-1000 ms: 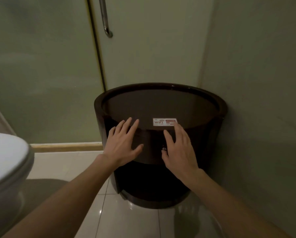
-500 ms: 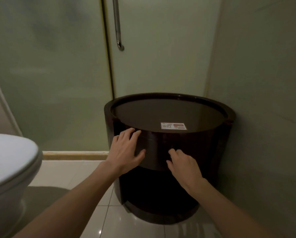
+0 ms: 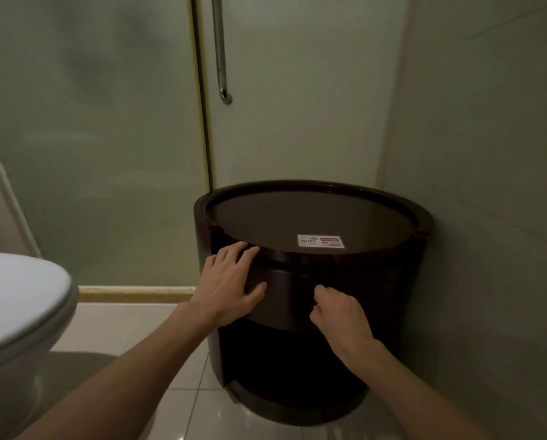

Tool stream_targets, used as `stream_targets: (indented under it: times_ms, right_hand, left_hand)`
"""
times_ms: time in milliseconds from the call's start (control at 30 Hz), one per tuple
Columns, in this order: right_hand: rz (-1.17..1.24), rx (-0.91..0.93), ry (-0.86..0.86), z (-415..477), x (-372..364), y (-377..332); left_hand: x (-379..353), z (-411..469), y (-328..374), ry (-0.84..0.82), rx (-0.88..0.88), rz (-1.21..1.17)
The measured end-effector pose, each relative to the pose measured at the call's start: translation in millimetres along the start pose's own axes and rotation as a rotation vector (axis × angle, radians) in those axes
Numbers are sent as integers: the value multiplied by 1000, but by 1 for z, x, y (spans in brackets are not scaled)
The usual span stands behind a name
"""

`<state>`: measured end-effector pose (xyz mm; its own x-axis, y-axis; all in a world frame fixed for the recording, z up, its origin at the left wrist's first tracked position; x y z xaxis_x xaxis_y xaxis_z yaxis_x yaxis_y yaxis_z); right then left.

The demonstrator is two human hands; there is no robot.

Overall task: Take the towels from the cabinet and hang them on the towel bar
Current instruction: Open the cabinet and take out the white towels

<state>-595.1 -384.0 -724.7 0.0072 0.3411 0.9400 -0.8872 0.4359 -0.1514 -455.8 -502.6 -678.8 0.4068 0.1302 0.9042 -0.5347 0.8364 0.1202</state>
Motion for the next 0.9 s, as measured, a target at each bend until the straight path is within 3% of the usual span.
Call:
stream_targets:
  times_ms: [500, 767, 833, 900]
  right_hand:
    - [181, 13, 18, -89, 31, -14]
    - [15, 1, 144, -117, 29, -14]
    - [-7, 19, 117, -125, 25, -13]
    - [40, 22, -20, -128, 29, -21]
  left_hand:
    - [31, -13, 24, 21, -141, -55]
    - [27, -30, 42, -66, -178, -93]
    - [23, -32, 47, -101, -172, -121]
    - [22, -30, 51, -135, -152, -144]
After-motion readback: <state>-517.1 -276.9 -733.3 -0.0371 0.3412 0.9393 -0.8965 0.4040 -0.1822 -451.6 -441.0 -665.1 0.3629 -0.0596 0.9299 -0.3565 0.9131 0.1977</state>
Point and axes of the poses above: each hand's wrist, its own z-axis towards the middle knuckle, its own x-axis out of the back of the hand, y = z × x, the point moved 7 cm from there along z, towards the middle knuckle, and after that the axes turned 2 degrees about -z, right-handed, at the moved point
